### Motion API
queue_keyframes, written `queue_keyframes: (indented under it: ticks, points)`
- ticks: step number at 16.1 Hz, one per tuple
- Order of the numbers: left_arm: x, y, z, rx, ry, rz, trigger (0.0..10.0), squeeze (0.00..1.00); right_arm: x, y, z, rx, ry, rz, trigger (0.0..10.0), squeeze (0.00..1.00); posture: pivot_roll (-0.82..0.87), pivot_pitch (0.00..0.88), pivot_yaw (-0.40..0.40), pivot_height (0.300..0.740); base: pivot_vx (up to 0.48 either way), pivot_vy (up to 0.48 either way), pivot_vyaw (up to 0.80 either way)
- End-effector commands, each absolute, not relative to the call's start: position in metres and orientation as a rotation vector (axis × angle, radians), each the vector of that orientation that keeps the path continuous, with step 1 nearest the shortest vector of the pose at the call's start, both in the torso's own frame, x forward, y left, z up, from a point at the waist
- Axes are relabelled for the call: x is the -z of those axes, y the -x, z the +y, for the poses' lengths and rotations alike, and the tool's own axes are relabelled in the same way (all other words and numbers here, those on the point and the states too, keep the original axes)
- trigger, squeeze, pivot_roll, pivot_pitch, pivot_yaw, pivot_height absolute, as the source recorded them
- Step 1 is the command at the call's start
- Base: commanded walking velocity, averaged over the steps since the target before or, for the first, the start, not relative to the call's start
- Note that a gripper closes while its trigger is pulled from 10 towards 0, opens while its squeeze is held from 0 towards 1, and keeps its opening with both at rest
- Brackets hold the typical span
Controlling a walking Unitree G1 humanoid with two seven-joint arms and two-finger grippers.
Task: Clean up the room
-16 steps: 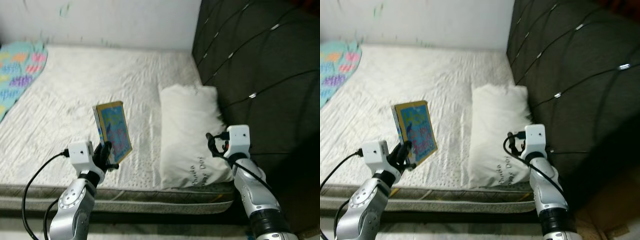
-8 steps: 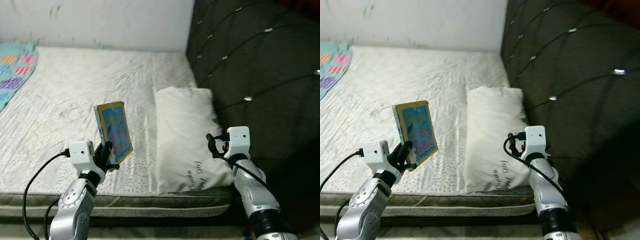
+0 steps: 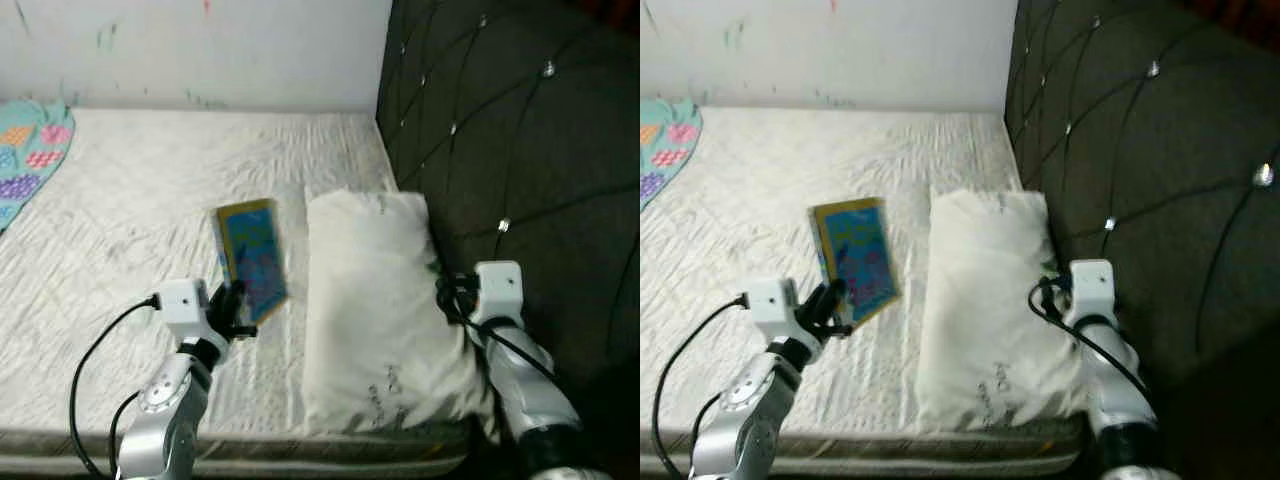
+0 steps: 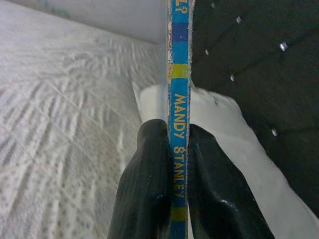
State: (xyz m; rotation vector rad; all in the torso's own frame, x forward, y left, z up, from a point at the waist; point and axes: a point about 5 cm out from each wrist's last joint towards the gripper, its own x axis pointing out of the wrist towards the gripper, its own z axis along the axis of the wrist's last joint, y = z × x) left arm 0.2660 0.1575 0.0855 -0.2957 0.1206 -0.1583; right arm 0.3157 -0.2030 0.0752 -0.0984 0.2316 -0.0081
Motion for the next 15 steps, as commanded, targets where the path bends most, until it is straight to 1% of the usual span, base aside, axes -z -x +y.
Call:
queue_keyframes:
  ticks: [1, 3, 7, 8, 15]
  points:
    - [-0.0913, -0.2661, 0.1755, 0.087, 0.284, 0.095, 10.0, 0.00, -0.0798, -0.3196, -0.1914, -0.029, 0.098, 0.205, 10.0, 0.00, -0.04, 0.025, -0.023, 0.740, 0.000, 0.000, 0.00]
    - [-0.0880, -0.2672, 0.1769, 0.056, 0.291, 0.120, 10.0, 0.00, -0.0799, -0.3197, -0.1916, -0.030, 0.101, 0.203, 10.0, 0.00, -0.04, 0.025, -0.023, 0.740, 0.000, 0.000, 0.00]
    - [-0.0867, -0.2676, 0.1765, 0.049, 0.320, 0.130, 10.0, 0.00, -0.0797, -0.3205, -0.1927, -0.030, 0.104, 0.201, 10.0, 0.00, -0.05, 0.022, -0.026, 0.740, 0.000, 0.000, 0.00]
    - [-0.0867, -0.2676, 0.1768, 0.047, 0.320, 0.132, 10.0, 0.00, -0.0799, -0.3208, -0.1922, -0.031, 0.104, 0.200, 10.0, 0.00, -0.05, 0.022, -0.026, 0.740, 0.000, 0.281, 0.00]
    - [-0.0863, -0.2679, 0.1766, 0.053, 0.325, 0.135, 10.0, 0.00, -0.0807, -0.3215, -0.1916, -0.034, 0.107, 0.197, 10.0, 0.00, -0.05, 0.023, -0.028, 0.740, 0.000, 0.480, 0.00]
